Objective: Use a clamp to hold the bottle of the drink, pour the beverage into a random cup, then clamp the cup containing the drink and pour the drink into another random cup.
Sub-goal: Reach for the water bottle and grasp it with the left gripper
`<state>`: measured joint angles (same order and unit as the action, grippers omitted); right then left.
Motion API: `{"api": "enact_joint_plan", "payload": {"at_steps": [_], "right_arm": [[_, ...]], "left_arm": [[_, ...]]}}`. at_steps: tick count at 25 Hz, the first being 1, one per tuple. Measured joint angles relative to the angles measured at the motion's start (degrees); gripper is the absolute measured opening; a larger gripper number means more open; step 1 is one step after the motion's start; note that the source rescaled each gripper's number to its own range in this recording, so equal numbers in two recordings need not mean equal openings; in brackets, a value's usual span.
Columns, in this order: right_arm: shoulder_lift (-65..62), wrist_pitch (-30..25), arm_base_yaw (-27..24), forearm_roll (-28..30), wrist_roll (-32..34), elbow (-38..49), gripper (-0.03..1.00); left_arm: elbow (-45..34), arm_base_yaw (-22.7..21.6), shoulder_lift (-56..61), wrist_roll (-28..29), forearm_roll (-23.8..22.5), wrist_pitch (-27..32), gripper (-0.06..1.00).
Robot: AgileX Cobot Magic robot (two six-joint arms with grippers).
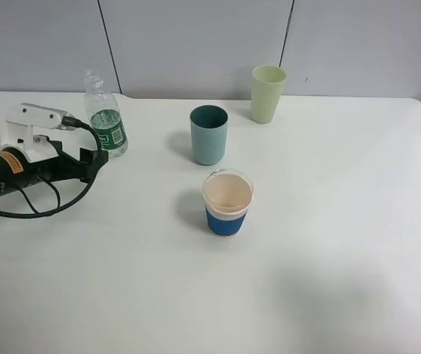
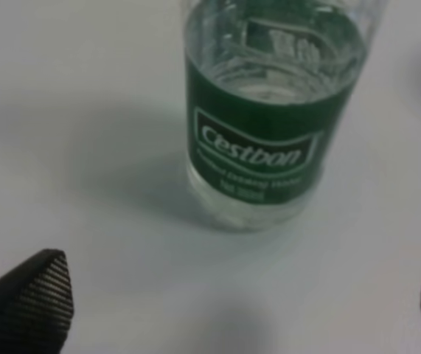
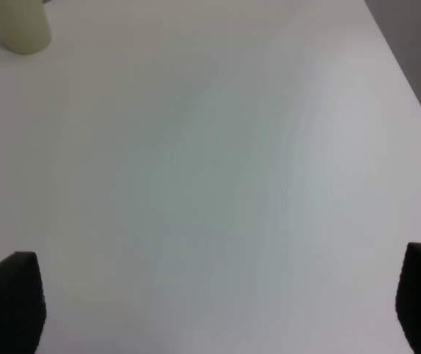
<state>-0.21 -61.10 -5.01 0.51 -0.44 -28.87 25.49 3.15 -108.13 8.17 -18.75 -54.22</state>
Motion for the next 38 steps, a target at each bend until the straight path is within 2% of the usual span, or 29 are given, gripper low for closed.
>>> {"api": "enact_joint_plan", "payload": {"at_steps": [14, 21, 30, 38], "right_arm": [[0.0, 0.0, 0.0, 0.0, 0.0, 0.0, 1.0], [0.0, 0.0, 0.0, 0.0, 0.0, 0.0, 1.0], [0.0, 0.0, 0.0, 0.0, 0.0, 0.0, 1.0], [0.0, 0.0, 0.0, 0.0, 0.0, 0.0, 1.0]], "left_arm": [[9.11, 0.0, -6.96, 0.13, 0.06, -0.9, 0.89], [9.73, 0.0, -7.13, 0.19, -1.29, -1.68, 0.89], [9.85, 0.0, -8.52, 0.81, -3.36, -7.28, 0.89], [12.65, 0.0, -11.15, 1.02, -4.25, -8.22, 0.89]]}}
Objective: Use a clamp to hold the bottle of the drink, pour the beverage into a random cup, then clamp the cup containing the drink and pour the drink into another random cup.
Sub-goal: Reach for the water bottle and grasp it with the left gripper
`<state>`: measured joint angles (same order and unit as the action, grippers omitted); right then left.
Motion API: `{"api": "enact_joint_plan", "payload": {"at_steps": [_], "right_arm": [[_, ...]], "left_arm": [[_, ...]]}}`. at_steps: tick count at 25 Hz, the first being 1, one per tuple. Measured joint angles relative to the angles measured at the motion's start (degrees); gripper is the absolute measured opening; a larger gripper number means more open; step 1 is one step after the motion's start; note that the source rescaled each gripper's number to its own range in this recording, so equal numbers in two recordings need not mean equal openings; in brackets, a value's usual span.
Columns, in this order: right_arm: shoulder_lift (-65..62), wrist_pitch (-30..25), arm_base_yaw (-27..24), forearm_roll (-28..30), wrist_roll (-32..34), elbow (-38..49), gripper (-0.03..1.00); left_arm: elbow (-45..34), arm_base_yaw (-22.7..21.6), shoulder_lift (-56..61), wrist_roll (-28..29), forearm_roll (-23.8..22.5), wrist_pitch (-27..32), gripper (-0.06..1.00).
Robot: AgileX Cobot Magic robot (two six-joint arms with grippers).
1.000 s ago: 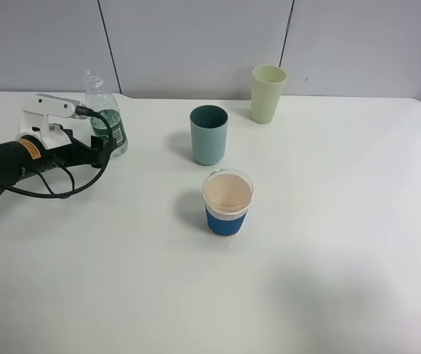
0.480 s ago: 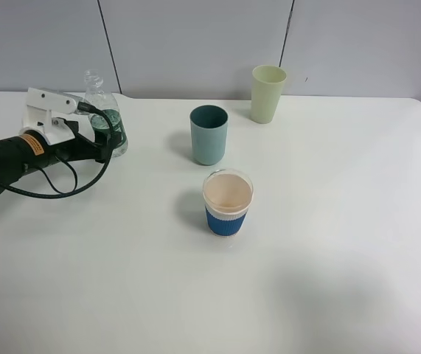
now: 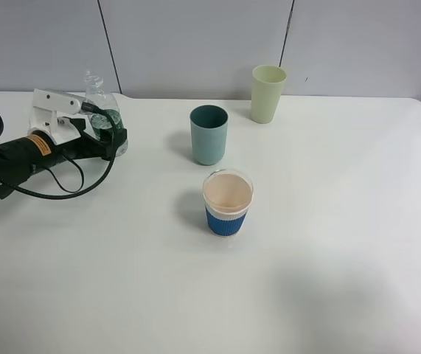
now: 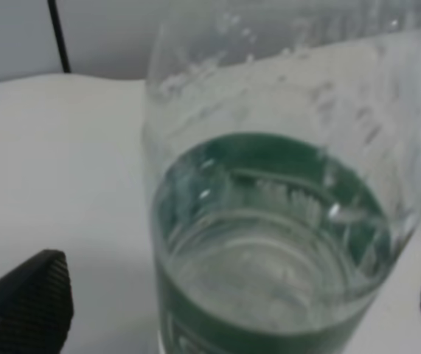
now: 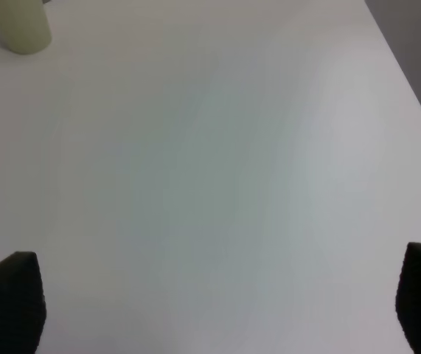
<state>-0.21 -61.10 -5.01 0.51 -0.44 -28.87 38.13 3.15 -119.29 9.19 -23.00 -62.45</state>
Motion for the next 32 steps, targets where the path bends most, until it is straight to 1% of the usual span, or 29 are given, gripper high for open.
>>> {"api": "enact_joint_plan", "payload": {"at_steps": [3, 5, 9, 15, 16, 17, 18, 19, 21, 22, 29, 32], "right_arm": [[0.0, 0.0, 0.0, 0.0, 0.0, 0.0, 1.0], [0.0, 0.0, 0.0, 0.0, 0.0, 0.0, 1.0], [0.0, 0.0, 0.0, 0.0, 0.0, 0.0, 1.0], [0.0, 0.0, 0.0, 0.0, 0.0, 0.0, 1.0], [0.0, 0.0, 0.0, 0.0, 0.0, 0.0, 1.0], [0.0, 0.0, 0.0, 0.0, 0.0, 0.0, 1.0], [0.0, 0.0, 0.0, 0.0, 0.0, 0.0, 1.0], [0.0, 0.0, 0.0, 0.0, 0.0, 0.0, 1.0], [0.0, 0.0, 0.0, 0.0, 0.0, 0.0, 1.0], [0.0, 0.0, 0.0, 0.0, 0.0, 0.0, 1.0], [0.0, 0.0, 0.0, 0.0, 0.0, 0.0, 1.0], [0.0, 0.0, 0.0, 0.0, 0.0, 0.0, 1.0]], "left_arm": [[0.92, 0.0, 0.01, 0.0, -0.22, -0.18, 0.87], [1.16, 0.0, 0.01, 0.0, -0.33, -0.24, 0.83], [2.48, 0.0, 0.01, 0.0, -1.65, -0.2, 0.71], [3.71, 0.0, -0.01, 0.06, -3.53, -0.2, 0.66], [3.71, 0.0, -0.13, 0.06, -3.72, -0.2, 0.65], [3.71, 0.0, -0.42, 0.06, -3.78, -0.25, 0.61], [3.71, 0.0, -0.82, 0.0, -3.78, -0.25, 0.53], [3.71, 0.0, -1.39, 0.0, -3.8, -0.19, 0.42], [3.73, 0.0, -2.06, 0.07, -3.8, -0.39, 0.05], [3.73, 0.0, -2.13, 0.37, -3.8, -0.19, 0.0], [3.73, 0.0, -2.13, 1.7, -3.54, -0.24, 0.0], [3.73, 0.17, -2.13, 1.81, -2.44, -0.24, 0.0]]}}
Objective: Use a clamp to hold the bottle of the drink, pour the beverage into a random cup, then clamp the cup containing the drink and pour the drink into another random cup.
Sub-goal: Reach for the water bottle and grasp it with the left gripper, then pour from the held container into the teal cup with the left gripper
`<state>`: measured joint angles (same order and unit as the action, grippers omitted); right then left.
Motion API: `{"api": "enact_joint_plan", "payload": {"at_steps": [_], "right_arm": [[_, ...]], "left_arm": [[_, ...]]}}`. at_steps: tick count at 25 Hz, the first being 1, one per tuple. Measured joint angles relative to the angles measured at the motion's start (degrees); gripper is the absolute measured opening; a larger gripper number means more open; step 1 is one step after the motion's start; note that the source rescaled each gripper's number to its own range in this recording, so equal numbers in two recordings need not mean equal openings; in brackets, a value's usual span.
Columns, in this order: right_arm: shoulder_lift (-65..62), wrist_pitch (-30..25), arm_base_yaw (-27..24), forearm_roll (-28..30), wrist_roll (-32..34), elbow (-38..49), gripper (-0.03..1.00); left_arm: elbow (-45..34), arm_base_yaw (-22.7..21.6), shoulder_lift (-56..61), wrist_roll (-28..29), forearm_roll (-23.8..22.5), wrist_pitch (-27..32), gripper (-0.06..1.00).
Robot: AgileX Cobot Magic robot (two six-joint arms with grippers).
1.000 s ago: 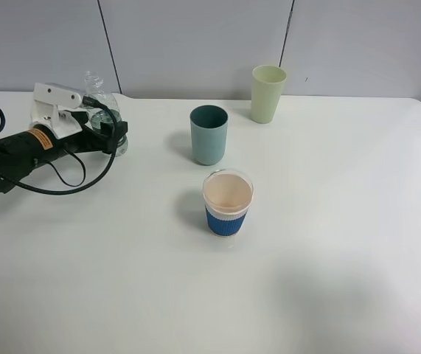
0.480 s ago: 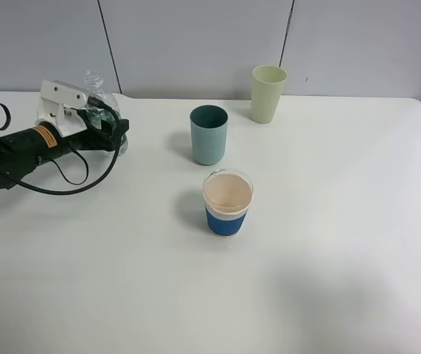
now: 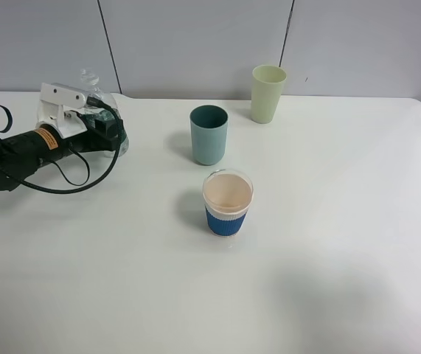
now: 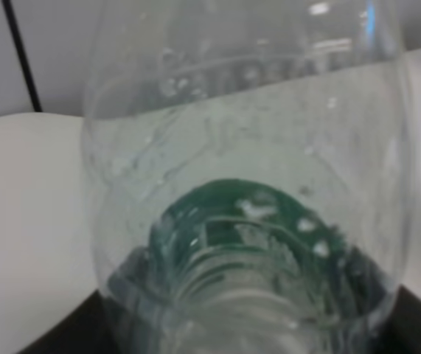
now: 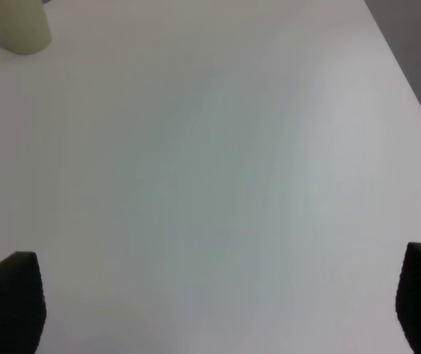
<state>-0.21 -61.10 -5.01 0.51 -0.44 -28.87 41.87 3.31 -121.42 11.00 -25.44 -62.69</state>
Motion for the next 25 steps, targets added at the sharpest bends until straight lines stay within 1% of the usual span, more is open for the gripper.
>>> {"api": "enact_joint_plan", "payload": {"at_steps": [3, 6, 10, 14, 16, 18, 20, 23, 25], "right_arm": [[0.0, 0.0, 0.0, 0.0, 0.0, 0.0, 1.0], [0.0, 0.0, 0.0, 0.0, 0.0, 0.0, 1.0], [0.0, 0.0, 0.0, 0.0, 0.0, 0.0, 1.0], [0.0, 0.0, 0.0, 0.0, 0.0, 0.0, 1.0], [0.0, 0.0, 0.0, 0.0, 0.0, 0.0, 1.0], [0.0, 0.0, 0.0, 0.0, 0.0, 0.0, 1.0], [0.0, 0.0, 0.0, 0.0, 0.0, 0.0, 1.0], [0.0, 0.0, 0.0, 0.0, 0.0, 0.0, 1.0], [0.0, 0.0, 0.0, 0.0, 0.0, 0.0, 1.0]], "left_arm": [[0.0, 1.2, 0.0, 0.04, 3.24, 0.17, 0.0], [0.0, 3.05, 0.46, 0.04, 7.54, 1.12, 0.0], [-0.1, 6.33, 2.39, -0.54, 14.45, 4.87, 0.0], [-0.17, 9.51, 5.7, -3.91, 21.3, 7.4, 0.0], [-0.17, 10.86, 7.41, -7.14, 25.44, 8.33, 0.0], [-0.17, 12.51, 9.31, -11.31, 30.74, 9.76, 0.0], [-0.23, 14.09, 10.76, -16.4, 37.32, 10.58, 0.0], [-0.23, 16.39, 12.58, -25.65, 44.44, 11.34, 0.0], [-0.23, 18.08, 13.45, -30.92, 48.1, 11.34, 0.0]]}}
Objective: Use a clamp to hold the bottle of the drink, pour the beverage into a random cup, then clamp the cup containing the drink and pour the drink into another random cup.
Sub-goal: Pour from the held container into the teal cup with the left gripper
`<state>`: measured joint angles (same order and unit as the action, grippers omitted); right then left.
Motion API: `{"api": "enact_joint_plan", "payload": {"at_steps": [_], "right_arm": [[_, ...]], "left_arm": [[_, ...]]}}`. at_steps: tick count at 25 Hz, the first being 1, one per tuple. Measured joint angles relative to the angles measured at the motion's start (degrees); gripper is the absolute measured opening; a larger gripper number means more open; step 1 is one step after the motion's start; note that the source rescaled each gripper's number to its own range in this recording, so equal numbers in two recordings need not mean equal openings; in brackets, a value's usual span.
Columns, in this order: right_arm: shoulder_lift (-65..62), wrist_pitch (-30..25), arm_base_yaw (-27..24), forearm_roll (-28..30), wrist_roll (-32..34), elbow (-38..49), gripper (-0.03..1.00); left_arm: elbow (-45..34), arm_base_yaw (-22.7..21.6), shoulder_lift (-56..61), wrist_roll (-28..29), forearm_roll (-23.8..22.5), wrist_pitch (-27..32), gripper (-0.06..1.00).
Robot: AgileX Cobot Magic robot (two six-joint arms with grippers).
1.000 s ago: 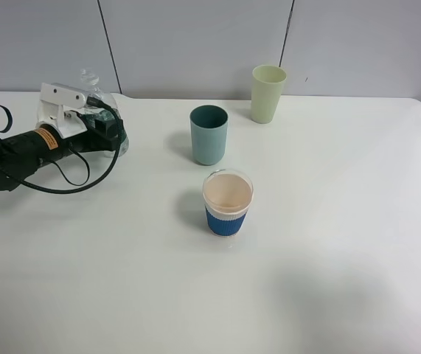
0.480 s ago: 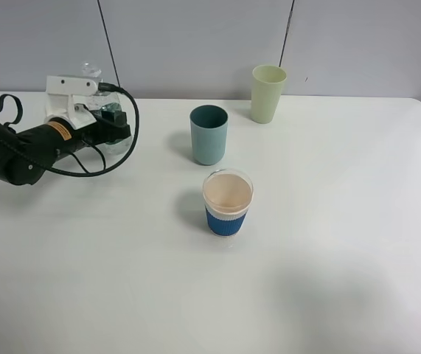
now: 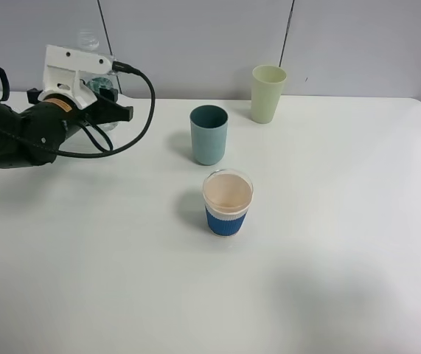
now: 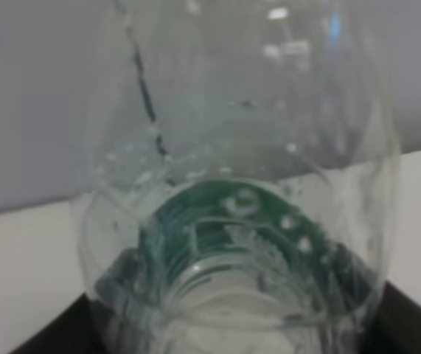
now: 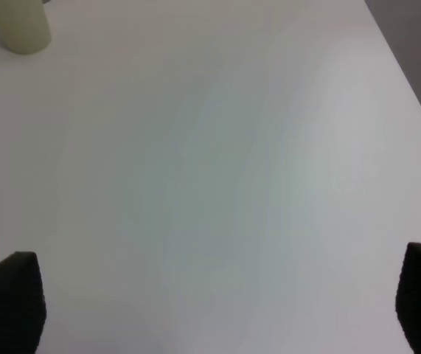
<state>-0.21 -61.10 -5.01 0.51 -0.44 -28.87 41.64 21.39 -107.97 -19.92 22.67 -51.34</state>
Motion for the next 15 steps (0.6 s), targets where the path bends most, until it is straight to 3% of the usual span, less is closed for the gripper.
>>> {"api": "enact_joint_plan", "payload": {"at_steps": [10, 15], "right_arm": [[0.0, 0.0, 0.0, 0.0, 0.0, 0.0, 1.0], [0.0, 0.0, 0.0, 0.0, 0.0, 0.0, 1.0]], "left_arm": [[0.8, 7.88, 1.54, -23.14, 18.03, 0.25, 0.0], [4.33, 11.42, 1.54, -39.19, 24.75, 3.39, 0.0]]}}
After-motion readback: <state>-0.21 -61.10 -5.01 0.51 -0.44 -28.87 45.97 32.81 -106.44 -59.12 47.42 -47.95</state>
